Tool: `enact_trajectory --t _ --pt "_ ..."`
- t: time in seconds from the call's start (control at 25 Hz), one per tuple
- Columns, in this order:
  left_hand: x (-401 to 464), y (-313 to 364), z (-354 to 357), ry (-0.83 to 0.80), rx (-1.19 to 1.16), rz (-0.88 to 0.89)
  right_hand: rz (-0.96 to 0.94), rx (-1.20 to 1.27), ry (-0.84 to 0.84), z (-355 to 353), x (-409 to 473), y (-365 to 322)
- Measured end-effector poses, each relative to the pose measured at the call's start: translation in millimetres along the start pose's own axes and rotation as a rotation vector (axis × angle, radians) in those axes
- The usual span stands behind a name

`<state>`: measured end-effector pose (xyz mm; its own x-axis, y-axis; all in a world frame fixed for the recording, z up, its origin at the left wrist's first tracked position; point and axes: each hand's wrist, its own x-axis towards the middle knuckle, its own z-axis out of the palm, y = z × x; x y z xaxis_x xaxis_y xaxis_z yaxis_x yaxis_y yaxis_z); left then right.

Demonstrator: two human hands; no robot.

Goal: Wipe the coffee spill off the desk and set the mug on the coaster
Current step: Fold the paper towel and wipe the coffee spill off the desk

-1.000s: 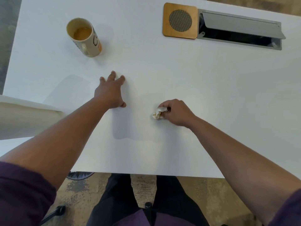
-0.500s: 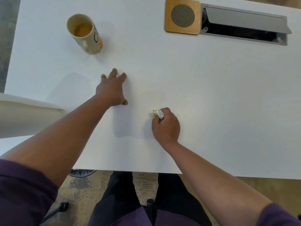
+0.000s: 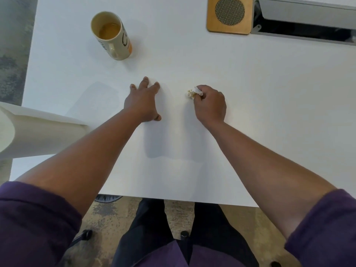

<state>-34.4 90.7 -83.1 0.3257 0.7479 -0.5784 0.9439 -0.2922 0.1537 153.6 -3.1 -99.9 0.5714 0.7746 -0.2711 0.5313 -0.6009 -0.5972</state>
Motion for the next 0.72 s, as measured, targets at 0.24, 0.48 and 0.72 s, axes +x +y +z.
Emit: enact_trajectory --t 0.24,0.48,0.72 --pt "0 -1 -1 0.005 -0.008 0.001 -0.262 -0.145 -0.358 -13 -15 -1" --pt "-1 1 -2 0.0 -0.007 -0.006 -0.279 -0.17 -0.318 -46 -33 50" --pt "-2 2 -2 0.0 -0.007 -0.008 -0.041 -0.056 -0.001 -46 25 38"
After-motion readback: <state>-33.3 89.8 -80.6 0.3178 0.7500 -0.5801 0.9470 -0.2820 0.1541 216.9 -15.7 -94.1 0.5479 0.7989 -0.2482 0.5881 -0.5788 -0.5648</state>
